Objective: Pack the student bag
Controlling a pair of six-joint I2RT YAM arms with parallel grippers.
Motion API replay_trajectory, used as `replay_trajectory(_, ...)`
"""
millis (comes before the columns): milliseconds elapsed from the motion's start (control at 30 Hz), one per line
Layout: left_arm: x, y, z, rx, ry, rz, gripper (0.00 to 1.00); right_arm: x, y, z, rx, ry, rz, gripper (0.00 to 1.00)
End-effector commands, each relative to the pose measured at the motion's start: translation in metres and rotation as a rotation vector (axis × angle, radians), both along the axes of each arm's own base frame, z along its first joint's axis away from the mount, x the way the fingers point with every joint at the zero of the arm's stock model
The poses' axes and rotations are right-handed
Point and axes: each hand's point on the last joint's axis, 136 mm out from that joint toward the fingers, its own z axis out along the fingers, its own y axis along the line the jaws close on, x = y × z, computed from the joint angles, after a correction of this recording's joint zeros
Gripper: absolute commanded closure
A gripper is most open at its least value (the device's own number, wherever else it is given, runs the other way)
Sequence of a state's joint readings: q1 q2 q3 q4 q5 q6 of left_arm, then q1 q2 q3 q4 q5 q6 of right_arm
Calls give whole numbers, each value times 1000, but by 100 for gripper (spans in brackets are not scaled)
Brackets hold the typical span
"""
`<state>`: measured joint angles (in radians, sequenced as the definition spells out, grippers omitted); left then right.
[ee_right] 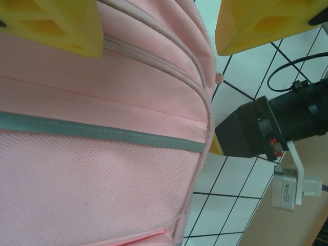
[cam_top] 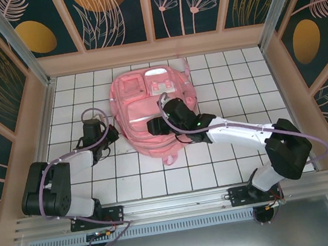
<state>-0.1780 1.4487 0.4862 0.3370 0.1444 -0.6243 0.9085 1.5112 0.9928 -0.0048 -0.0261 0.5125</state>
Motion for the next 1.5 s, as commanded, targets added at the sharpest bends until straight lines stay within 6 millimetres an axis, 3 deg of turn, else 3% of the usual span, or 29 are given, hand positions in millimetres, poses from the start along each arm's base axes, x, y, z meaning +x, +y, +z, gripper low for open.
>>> replay_trajectory(0,2,5,5,8,-14,39,81,-8,20,1,-20,-17,48,40)
replay_trajectory(167,3,4,7,-7,-13,41,78,-26,21,-35,-207,-43,14,39)
replay_trajectory(333,1,2,12,-23,-34,38,76,-55,14,-51,-271,-39,-40,37)
replay_trajectory(467,2,1,14,-26,-41,31,74,-66,4,-69,-395,-68,-103,26)
replay_trajectory(600,4,-4,11,-45,-32,12,72,-67,6,-93,-562,-146,-85,19)
replay_trajectory(733,3,-4,13,-45,-34,7,71,-53,3,-110,-723,-225,-102,14)
replay_trajectory(800,2,-4,16,-43,-40,4,70,-47,-1,-110,-762,-256,-127,18)
replay_trajectory(867,1,-4,18,-40,-43,1,69,-40,-11,-109,-779,-260,-162,28)
replay_trajectory(967,0,-4,20,-41,-47,-4,67,-28,-39,-109,-799,-236,-232,57)
replay_trajectory(1033,0,-7,22,-53,-51,-14,67,-20,-62,-109,-805,-214,-286,66)
replay_trajectory(1267,1,-27,20,-77,-50,-98,66,1,-125,-100,-771,-159,-414,64)
replay_trajectory(1467,-6,-58,16,48,-106,-218,63,6,-126,-92,-645,-130,-370,58)
